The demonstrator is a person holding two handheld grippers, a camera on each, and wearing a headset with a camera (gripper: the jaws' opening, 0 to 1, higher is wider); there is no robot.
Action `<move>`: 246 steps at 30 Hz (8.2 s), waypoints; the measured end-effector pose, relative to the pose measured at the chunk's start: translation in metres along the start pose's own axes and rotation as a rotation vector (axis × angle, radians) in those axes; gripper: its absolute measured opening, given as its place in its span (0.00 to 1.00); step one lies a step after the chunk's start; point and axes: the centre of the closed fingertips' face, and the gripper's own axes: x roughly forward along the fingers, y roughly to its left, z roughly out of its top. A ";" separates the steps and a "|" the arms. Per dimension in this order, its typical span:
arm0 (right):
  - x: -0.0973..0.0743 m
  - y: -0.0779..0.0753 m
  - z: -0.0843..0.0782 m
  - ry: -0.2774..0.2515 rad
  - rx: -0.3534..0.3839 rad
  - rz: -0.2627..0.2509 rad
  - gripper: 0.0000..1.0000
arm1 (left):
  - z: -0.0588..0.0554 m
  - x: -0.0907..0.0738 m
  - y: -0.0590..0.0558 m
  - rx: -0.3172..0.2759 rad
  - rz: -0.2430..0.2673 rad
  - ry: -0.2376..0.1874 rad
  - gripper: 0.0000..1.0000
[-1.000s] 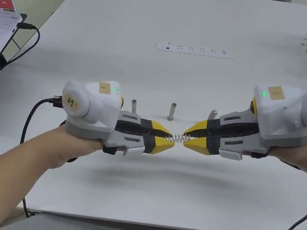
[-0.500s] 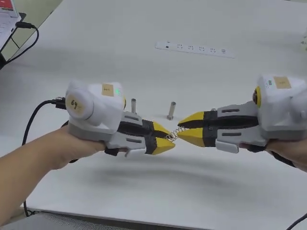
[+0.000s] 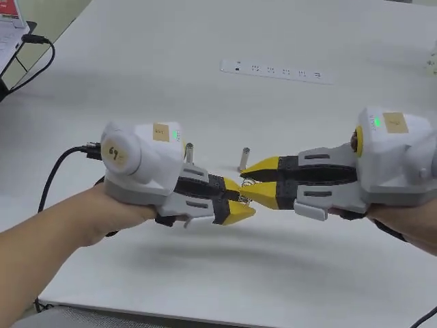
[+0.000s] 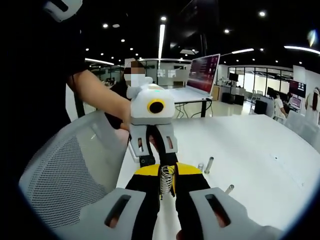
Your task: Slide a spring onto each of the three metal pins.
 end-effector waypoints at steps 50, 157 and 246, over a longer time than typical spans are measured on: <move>-0.001 -0.005 0.004 0.015 -0.066 -0.025 0.07 | 0.000 -0.003 0.011 -0.054 0.052 0.018 0.19; 0.014 -0.132 -0.021 0.089 0.021 -0.363 0.07 | -0.065 -0.130 0.064 -0.218 0.493 0.026 0.98; 0.032 -0.129 -0.091 0.243 0.149 -0.359 0.13 | -0.067 -0.132 0.058 -0.229 0.489 0.036 0.94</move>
